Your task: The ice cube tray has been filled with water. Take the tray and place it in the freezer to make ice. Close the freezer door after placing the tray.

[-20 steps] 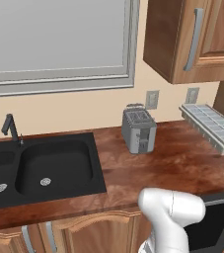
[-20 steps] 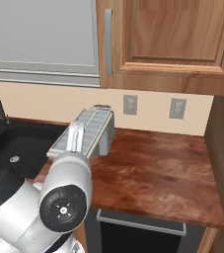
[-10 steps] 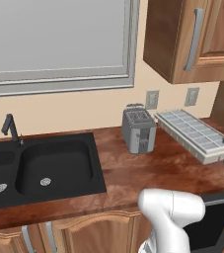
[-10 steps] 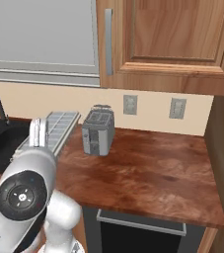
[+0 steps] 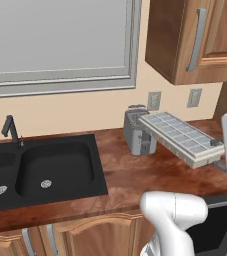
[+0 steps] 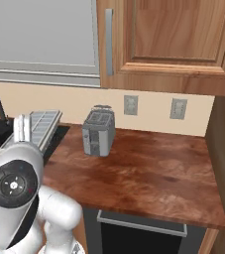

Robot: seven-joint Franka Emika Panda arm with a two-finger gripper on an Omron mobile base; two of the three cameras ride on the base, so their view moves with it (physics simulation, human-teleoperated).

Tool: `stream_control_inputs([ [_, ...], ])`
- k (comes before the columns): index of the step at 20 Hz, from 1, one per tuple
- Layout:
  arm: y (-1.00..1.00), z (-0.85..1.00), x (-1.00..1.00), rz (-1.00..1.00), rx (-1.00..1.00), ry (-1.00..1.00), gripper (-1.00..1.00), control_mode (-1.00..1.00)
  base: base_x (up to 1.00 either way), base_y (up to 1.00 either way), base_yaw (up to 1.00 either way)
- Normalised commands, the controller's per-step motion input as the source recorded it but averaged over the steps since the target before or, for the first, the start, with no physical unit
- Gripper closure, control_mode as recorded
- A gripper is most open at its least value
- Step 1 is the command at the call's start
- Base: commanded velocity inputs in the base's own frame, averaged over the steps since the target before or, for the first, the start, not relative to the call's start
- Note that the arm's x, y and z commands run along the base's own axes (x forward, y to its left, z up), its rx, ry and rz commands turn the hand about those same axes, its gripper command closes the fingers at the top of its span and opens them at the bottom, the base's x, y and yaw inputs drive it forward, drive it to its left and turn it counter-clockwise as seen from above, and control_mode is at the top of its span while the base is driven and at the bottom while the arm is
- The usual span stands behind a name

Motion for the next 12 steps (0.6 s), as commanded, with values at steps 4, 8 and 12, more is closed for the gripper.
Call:
stream_control_inputs([
  [4,0.21,0.0,-0.04,0.0,-0.02,0.0,1.0,1.0,-0.24,0.16,0.0],
  [8,0.0,0.0,0.0,0.0,0.0,0.0,1.0,1.0,-0.97,0.07,0.0],
  [12,0.0,0.0,0.0,0.0,0.0,0.0,1.0,1.0,-1.0,0.0,0.0],
])
